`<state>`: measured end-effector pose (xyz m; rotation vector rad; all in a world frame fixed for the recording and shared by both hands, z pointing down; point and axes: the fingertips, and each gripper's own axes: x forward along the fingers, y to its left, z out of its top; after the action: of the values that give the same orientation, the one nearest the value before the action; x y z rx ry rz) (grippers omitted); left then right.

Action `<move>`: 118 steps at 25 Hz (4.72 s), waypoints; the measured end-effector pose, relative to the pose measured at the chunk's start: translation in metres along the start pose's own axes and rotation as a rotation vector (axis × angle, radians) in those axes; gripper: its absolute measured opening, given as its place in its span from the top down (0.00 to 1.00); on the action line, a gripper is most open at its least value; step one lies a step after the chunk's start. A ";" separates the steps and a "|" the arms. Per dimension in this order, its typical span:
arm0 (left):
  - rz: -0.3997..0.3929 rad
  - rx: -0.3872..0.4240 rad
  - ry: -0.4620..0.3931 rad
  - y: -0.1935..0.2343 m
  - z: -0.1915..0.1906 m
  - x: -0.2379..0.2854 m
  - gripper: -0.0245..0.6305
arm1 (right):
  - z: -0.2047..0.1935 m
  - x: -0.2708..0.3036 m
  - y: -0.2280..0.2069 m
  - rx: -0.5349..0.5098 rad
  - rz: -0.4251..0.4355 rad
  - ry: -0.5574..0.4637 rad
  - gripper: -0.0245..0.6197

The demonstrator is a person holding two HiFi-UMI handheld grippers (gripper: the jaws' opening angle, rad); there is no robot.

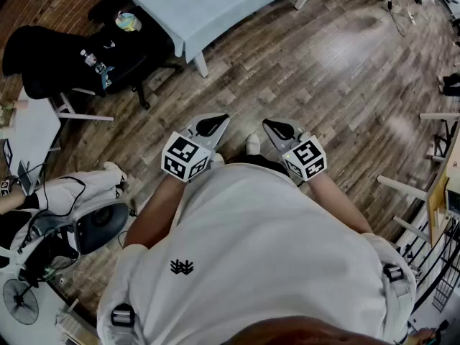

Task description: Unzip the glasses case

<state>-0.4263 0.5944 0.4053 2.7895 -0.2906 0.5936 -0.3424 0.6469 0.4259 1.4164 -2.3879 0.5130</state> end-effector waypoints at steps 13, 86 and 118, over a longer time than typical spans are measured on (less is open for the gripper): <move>0.031 0.022 0.002 -0.019 0.066 0.130 0.88 | -0.008 -0.048 -0.128 0.006 0.021 -0.036 0.96; 0.458 -0.068 0.274 0.666 0.307 0.570 0.87 | 0.180 0.479 -0.722 -0.311 0.432 0.320 0.89; 0.424 -0.082 0.288 0.684 0.288 0.582 0.88 | 0.171 0.492 -0.722 -0.361 0.445 0.397 0.96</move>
<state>0.0300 -0.2182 0.5514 2.5266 -0.8300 1.0382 0.0550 -0.1318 0.5954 0.5690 -2.3043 0.3908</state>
